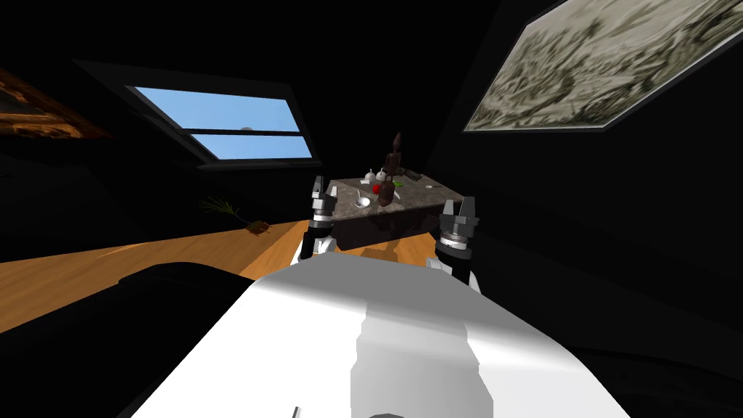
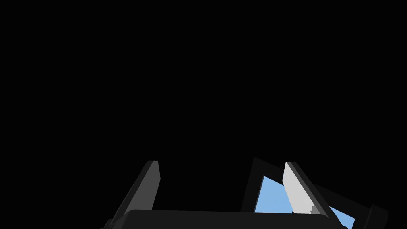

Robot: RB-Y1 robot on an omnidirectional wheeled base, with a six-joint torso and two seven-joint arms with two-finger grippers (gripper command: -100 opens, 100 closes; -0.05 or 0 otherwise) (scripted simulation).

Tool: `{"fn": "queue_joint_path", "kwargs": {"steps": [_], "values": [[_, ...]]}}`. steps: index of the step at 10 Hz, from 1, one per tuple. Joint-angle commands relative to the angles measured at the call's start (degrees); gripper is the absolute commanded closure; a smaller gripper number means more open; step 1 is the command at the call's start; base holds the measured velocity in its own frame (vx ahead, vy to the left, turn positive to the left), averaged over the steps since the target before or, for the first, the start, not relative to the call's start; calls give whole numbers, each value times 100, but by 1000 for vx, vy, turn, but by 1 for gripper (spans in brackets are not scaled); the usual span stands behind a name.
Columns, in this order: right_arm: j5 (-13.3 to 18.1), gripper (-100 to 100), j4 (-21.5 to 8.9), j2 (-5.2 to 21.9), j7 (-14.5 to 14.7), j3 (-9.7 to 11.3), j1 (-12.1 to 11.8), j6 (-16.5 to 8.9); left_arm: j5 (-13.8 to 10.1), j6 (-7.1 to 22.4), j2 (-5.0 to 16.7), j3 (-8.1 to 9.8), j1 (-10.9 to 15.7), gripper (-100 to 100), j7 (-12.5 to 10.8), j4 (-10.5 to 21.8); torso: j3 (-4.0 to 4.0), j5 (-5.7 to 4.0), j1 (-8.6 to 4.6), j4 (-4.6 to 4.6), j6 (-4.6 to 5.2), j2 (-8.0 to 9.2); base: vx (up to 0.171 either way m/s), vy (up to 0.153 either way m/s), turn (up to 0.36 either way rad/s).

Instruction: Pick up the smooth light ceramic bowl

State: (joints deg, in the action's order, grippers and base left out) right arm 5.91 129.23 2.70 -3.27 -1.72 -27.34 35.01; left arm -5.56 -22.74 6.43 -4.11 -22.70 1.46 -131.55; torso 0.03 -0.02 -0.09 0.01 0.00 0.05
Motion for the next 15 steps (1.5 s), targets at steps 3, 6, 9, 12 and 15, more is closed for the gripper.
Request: {"fn": "queue_joint_path", "kwargs": {"steps": [3,6,9,12,15], "values": [[0,0,0,0,0,0,0,0,-83,469,79,5,167,-100,19,29,-1,0,1,0,0,-1,-11,-21,7],[0,0,0,0,0,0,0,0,-203,955,171,5,379,-100,48,43,-1,0,1,0,0,-2,-13,-24,9],[0,0,0,0,0,0,0,0,-266,1442,212,8,492,-100,64,49,-2,0,-2,-1,0,-4,-6,-26,8],[0,0,0,0,0,0,0,0,-394,1971,281,22,729,-100,93,60,-3,0,-1,-1,0,-5,-3,-27,10],[0,0,0,0,0,0,0,0,-457,2372,309,34,849,-100,107,65,-3,1,5,-1,0,-5,-1,-17,5]]}}
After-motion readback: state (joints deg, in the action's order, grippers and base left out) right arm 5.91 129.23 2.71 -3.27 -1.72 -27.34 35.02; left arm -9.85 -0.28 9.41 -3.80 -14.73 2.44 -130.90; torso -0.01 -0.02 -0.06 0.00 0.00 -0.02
